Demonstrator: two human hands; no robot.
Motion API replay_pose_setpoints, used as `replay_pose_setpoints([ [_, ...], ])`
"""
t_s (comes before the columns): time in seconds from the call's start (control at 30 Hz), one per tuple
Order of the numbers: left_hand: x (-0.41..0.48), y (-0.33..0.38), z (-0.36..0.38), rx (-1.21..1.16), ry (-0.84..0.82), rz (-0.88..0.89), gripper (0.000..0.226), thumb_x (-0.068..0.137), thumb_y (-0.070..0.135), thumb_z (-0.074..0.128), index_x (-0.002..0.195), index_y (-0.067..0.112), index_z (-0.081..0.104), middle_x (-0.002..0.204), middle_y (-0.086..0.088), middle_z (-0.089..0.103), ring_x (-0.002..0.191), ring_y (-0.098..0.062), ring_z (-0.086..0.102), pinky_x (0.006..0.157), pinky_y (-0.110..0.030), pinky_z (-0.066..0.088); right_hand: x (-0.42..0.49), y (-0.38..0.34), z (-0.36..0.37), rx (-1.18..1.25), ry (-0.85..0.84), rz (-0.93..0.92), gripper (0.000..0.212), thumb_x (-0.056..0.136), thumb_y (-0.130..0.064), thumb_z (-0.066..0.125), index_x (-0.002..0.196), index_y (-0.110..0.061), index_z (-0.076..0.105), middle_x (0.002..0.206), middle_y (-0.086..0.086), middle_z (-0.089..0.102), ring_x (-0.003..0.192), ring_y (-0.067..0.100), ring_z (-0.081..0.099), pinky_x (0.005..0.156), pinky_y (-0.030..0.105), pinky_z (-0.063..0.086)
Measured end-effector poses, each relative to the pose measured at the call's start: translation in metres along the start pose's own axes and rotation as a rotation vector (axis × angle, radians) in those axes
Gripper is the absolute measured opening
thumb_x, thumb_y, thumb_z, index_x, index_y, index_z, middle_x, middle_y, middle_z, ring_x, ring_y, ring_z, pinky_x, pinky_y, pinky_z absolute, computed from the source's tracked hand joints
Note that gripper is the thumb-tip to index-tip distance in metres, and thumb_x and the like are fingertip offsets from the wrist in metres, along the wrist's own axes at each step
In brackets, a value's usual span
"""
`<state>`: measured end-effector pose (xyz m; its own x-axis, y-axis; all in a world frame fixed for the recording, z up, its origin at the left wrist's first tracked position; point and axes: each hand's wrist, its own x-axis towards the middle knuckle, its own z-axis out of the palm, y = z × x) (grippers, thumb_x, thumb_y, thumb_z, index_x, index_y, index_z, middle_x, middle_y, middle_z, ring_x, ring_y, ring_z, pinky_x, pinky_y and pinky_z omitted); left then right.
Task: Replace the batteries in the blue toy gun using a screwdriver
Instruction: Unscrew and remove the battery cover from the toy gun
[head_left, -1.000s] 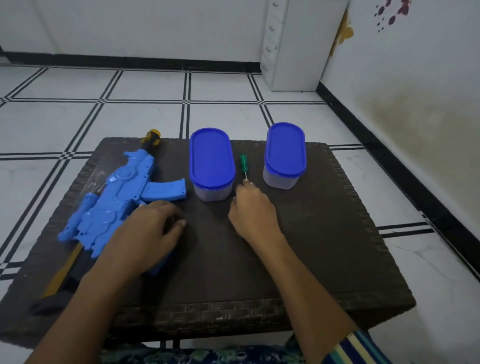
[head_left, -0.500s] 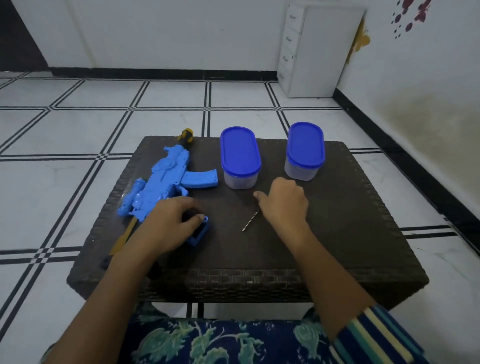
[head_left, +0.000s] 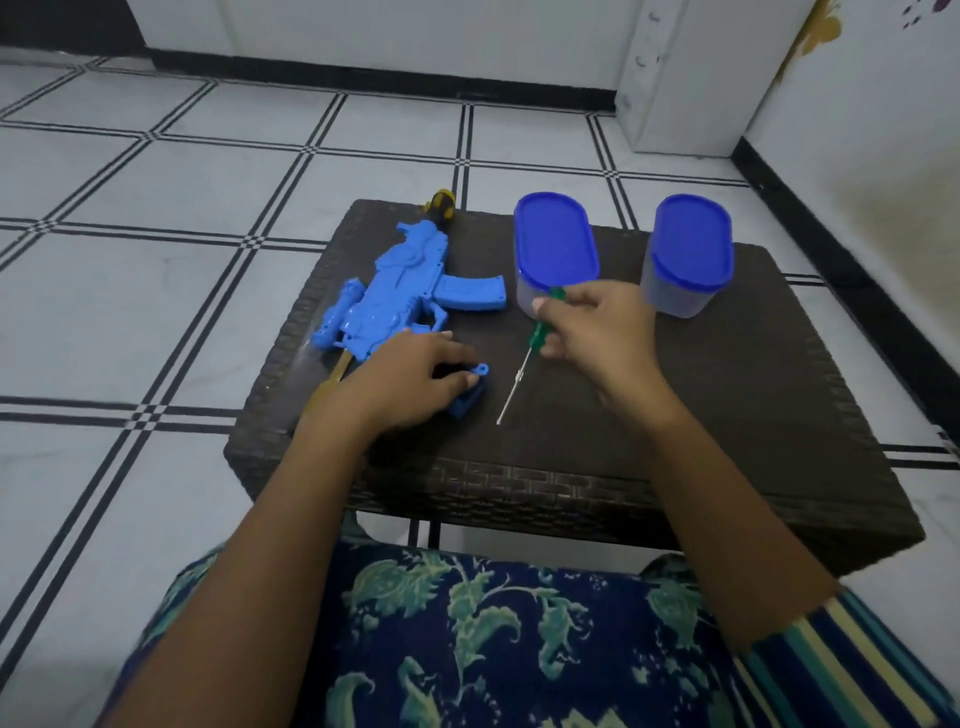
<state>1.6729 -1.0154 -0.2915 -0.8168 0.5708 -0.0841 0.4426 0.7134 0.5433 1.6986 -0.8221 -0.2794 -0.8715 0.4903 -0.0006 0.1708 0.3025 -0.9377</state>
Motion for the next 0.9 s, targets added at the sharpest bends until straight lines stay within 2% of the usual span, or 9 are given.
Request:
replay_pose_setpoints([
  [0.13,-0.001,-0.008,-0.012,-0.062,-0.066,0.001,0.051,0.079,0.035,0.074,0.128,0.034,0.058,0.144,0.008,0.046,0.138,-0.004,0.031,0.112,-0.027,0.026,-0.003,-0.022,0.007,0.244,0.057,-0.164,0.028,0.087,-0.015,0.072,0.110,0.000,0.066,0.076,0.014,0.071,0.057,0.013,0.067,0.063,0.034,0.061],
  [0.27,0.000,-0.017,-0.014,-0.088,-0.121,0.026,0.063,0.071,0.034,0.081,0.128,0.040,0.055,0.149,0.009,0.039,0.140,-0.003,0.028,0.115,-0.029,0.023,-0.006,-0.030,0.017,0.241,0.047,-0.304,0.024,0.088,-0.013,0.071,0.110,-0.005,0.065,0.082,0.019,0.070,0.062,0.019,0.069,0.060,0.028,0.059],
  [0.37,0.004,-0.021,-0.014,-0.130,-0.128,0.038,0.063,0.067,0.031,0.084,0.124,0.040,0.059,0.145,0.009,0.046,0.138,-0.003,0.033,0.115,-0.037,0.028,-0.004,-0.028,0.026,0.144,0.005,-0.413,0.028,0.086,-0.015,0.073,0.113,-0.008,0.066,0.083,0.018,0.067,0.072,0.030,0.070,0.064,0.035,0.061],
  [0.5,0.007,-0.025,-0.016,-0.150,-0.130,0.021,0.064,0.063,0.030,0.086,0.122,0.040,0.061,0.140,0.012,0.050,0.135,-0.002,0.037,0.114,-0.037,0.031,-0.004,-0.029,0.026,0.075,-0.049,-0.514,0.028,0.085,-0.015,0.074,0.112,-0.010,0.068,0.080,0.018,0.065,0.072,0.033,0.067,0.064,0.043,0.060],
  [0.7,0.005,-0.018,-0.020,-0.140,-0.120,0.020,0.062,0.064,0.031,0.086,0.120,0.040,0.062,0.140,0.010,0.052,0.134,-0.001,0.038,0.113,-0.031,0.030,-0.008,-0.028,0.021,0.012,-0.058,-0.589,0.027,0.085,-0.012,0.075,0.110,-0.004,0.068,0.075,0.017,0.062,0.062,0.024,0.061,0.059,0.036,0.059],
  [0.9,0.003,-0.012,-0.022,-0.104,-0.116,-0.027,0.061,0.063,0.032,0.086,0.119,0.039,0.063,0.138,0.009,0.052,0.130,-0.007,0.044,0.106,-0.027,0.034,-0.013,-0.024,0.021,0.018,-0.081,-0.625,0.026,0.085,-0.010,0.074,0.110,-0.005,0.067,0.073,0.002,0.058,0.062,0.006,0.057,0.060,0.030,0.060],
])
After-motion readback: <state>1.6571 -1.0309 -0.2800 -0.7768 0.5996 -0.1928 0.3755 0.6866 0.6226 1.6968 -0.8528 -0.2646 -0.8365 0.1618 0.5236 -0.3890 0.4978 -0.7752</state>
